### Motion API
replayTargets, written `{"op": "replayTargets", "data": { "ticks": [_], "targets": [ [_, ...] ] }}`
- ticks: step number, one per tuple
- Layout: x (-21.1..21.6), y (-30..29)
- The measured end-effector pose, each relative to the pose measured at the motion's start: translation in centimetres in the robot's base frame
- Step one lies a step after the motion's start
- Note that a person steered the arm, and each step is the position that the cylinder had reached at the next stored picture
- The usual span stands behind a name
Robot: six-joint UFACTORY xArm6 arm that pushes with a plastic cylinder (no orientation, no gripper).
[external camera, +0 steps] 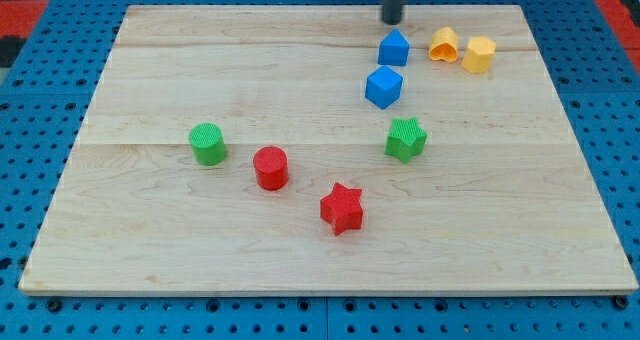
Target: Push the yellow hexagon to the center right of the board
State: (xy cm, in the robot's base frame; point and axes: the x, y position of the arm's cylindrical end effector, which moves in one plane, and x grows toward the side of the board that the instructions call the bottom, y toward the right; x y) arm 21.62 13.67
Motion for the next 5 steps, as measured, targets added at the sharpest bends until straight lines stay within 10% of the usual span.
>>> {"op": "replayTargets", "data": {
  "ticks": [4, 5],
  "targets": [
    [11.6, 7.8],
    [8.9, 1.0]
  ]
}}
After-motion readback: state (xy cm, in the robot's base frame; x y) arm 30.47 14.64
